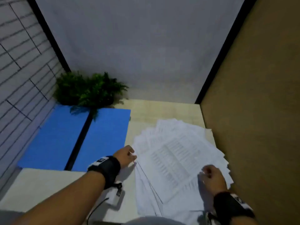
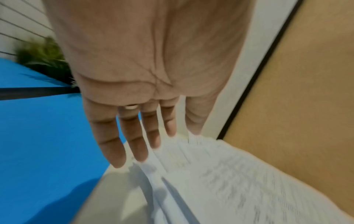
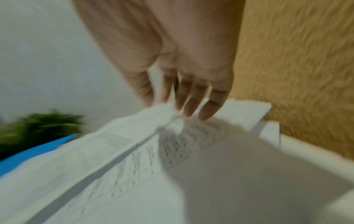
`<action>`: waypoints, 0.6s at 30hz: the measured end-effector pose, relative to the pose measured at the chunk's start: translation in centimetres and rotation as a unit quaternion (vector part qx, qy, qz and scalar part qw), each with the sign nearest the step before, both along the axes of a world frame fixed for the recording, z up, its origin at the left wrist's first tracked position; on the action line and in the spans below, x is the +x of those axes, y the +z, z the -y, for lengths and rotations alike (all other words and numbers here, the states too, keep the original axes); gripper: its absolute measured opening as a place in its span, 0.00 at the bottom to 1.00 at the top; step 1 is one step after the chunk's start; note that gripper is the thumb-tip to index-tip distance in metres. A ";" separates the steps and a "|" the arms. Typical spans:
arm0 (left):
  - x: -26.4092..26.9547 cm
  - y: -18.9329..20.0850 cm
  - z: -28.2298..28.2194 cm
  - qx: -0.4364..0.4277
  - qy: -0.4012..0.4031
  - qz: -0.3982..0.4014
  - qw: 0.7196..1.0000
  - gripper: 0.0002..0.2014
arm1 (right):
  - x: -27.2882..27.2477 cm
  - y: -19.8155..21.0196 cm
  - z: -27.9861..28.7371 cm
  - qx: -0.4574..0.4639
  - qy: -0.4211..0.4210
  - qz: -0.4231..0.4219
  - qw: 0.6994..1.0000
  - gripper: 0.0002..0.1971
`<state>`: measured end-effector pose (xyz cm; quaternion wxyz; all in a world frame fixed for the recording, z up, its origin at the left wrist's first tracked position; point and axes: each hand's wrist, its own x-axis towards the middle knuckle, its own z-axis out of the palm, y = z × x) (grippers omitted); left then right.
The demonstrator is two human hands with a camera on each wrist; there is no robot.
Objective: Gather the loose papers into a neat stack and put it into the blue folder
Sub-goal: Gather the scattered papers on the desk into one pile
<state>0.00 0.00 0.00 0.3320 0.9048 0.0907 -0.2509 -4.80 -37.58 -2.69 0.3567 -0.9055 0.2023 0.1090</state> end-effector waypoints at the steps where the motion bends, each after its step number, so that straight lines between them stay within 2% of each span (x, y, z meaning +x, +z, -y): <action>1: 0.8 -1.0 0.9 0.015 -0.001 0.001 1.000 0.13 | 0.9 -0.2 -0.1 0.034 -0.048 -0.008 0.998 0.14; 3: 1.8 -1.8 2.4 0.055 -0.023 -0.001 0.998 0.29 | 2.5 0.2 -1.3 0.089 -0.152 -0.047 0.983 0.31; 4: 2.2 -1.9 3.1 0.064 -0.030 0.002 0.998 0.33 | 2.9 0.6 -1.8 0.109 -0.172 -0.070 0.977 0.35; 6: 2.9 -2.9 4.4 0.078 -0.046 0.011 0.996 0.36 | 3.7 -0.1 -2.0 0.137 -0.164 -0.097 0.972 0.34; 8: 3.2 -3.9 5.5 0.102 -0.037 0.015 0.994 0.33 | 3.9 -0.7 -1.9 0.149 -0.151 -0.097 0.972 0.28; 10: 2.8 -4.1 6.9 0.115 -0.044 -0.002 0.992 0.26 | 4.0 -1.0 -2.1 0.154 -0.142 -0.094 0.973 0.22; 11: 2.4 -4.1 7.7 0.094 -0.046 -0.018 0.994 0.20 | 4.1 -1.3 -2.1 0.164 -0.143 -0.091 0.972 0.21; 12: 1.9 -3.9 8.5 0.062 -0.047 -0.037 0.996 0.15 | 4.1 -1.5 -2.1 0.178 -0.154 -0.091 0.968 0.25; 13: 1.3 -3.7 9.3 0.036 -0.054 -0.058 0.996 0.14 | 4.1 -1.6 -2.2 0.195 -0.169 -0.083 0.963 0.27; 14: 0.6 -3.4 9.9 0.020 -0.049 -0.084 0.995 0.17 | 4.3 -1.8 -2.1 0.169 -0.166 -0.081 0.968 0.27; 16: -0.8 -4.3 10.8 -0.006 0.006 -0.107 0.994 0.19 | 4.6 -1.7 -1.7 0.011 -0.126 -0.092 0.988 0.23; 17: -1.7 -4.8 11.1 -0.032 0.060 -0.097 0.993 0.17 | 4.7 -1.7 -1.5 -0.063 -0.107 -0.093 0.988 0.22; 18: -2.4 -5.4 11.3 -0.062 0.132 -0.071 0.987 0.23 | 4.7 -1.6 -1.4 -0.098 -0.093 -0.089 0.987 0.21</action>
